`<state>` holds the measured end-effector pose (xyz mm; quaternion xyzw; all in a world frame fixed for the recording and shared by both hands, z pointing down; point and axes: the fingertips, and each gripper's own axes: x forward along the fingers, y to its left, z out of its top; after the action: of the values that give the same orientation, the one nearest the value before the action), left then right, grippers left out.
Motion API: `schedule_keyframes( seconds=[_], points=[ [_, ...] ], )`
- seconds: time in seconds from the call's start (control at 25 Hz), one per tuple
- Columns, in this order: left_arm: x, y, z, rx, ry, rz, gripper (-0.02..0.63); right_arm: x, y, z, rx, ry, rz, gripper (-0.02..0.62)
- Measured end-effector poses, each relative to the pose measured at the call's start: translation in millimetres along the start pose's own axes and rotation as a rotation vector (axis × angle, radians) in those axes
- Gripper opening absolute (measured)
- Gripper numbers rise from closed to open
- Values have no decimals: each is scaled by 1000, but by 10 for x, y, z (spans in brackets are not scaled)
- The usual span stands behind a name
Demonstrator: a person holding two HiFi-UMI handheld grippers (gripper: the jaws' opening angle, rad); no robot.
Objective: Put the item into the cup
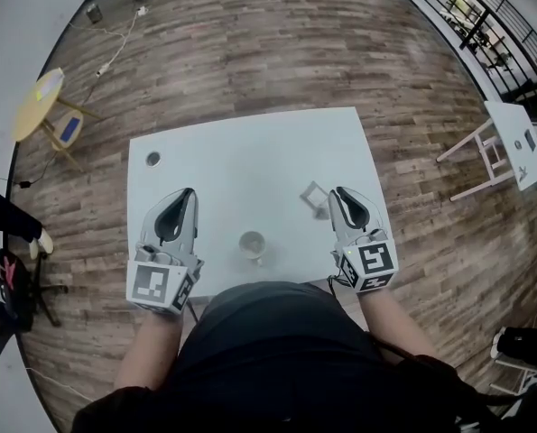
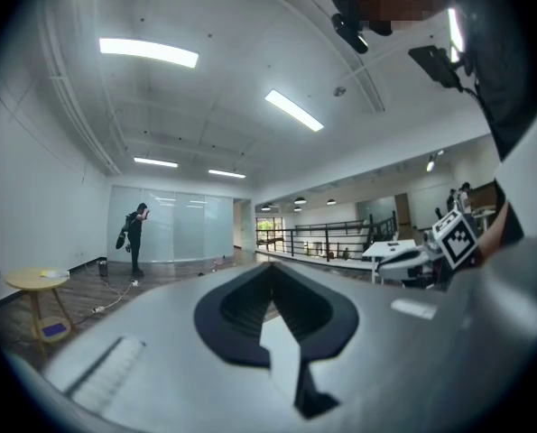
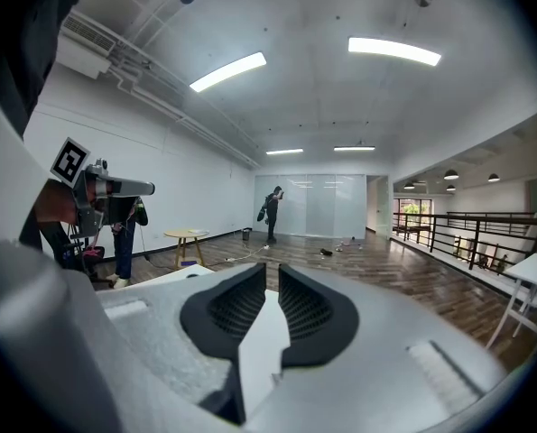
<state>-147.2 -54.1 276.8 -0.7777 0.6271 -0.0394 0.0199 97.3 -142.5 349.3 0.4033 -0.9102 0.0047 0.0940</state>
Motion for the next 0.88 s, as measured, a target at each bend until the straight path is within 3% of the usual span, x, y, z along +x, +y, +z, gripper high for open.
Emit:
schedule_keyframes(
  seconds=[0.44, 0.64, 0.88],
  points=[
    [-65, 101, -9, 17, 4, 33, -2, 34, 32, -54, -57, 7, 6, 19],
    [-71, 187, -30, 16, 6, 31, -2, 87, 18, -110, -33, 28, -5, 5],
    [-242, 603, -55, -10, 21, 88, -2, 312, 229, -114, -51, 30, 29, 2]
  ],
)
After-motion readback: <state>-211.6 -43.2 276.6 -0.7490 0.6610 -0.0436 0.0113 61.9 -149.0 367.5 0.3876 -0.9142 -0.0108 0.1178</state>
